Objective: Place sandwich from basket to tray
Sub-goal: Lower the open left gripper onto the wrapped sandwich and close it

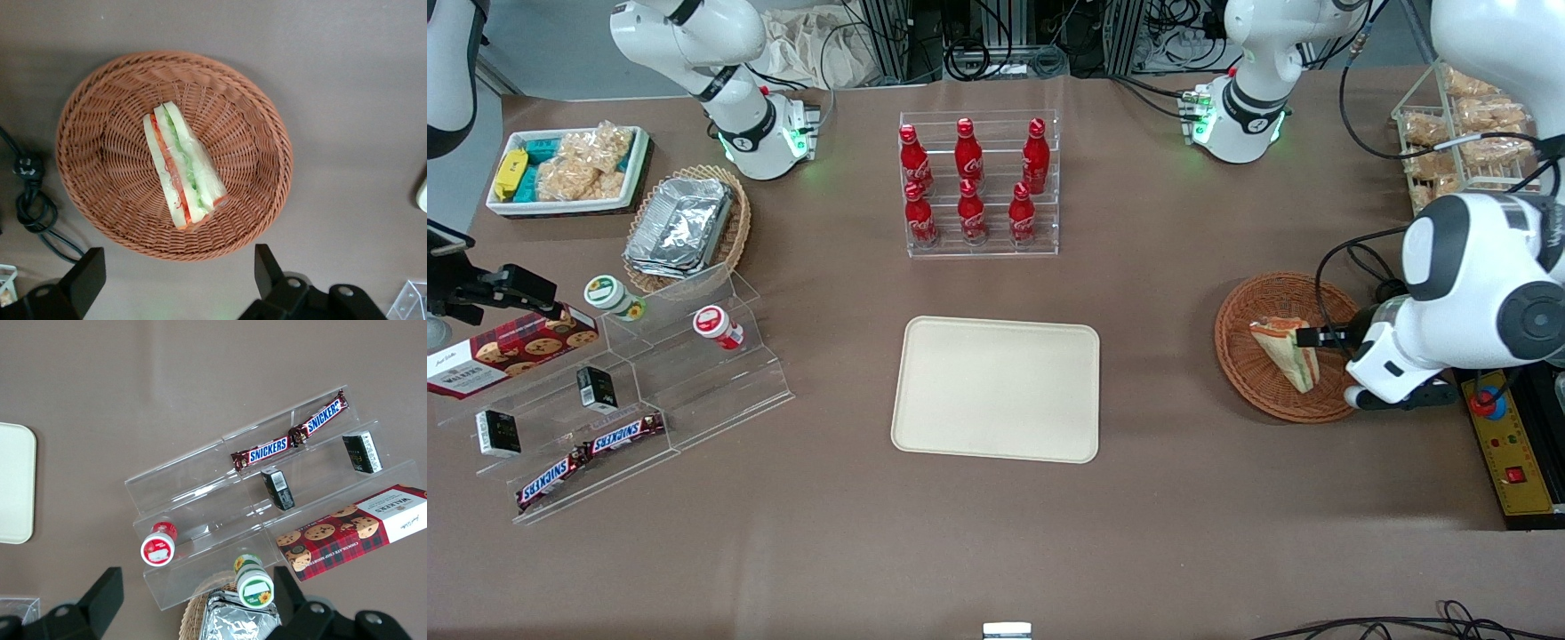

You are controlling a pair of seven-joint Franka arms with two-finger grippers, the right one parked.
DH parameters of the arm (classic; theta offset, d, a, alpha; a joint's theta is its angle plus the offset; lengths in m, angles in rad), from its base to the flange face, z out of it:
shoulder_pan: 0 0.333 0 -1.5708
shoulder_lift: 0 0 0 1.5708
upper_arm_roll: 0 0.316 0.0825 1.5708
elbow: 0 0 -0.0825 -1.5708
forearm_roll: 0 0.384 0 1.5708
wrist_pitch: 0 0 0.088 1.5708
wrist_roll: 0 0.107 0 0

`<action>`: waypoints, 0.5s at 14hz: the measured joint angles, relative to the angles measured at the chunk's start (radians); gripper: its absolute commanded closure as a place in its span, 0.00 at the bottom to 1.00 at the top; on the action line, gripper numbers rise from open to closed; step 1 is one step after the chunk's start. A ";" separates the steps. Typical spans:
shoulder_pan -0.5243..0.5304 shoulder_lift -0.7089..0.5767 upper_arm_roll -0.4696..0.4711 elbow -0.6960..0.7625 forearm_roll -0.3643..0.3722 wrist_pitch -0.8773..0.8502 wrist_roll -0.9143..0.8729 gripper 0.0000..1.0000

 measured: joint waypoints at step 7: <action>0.029 0.002 0.020 -0.219 0.000 0.300 -0.134 0.01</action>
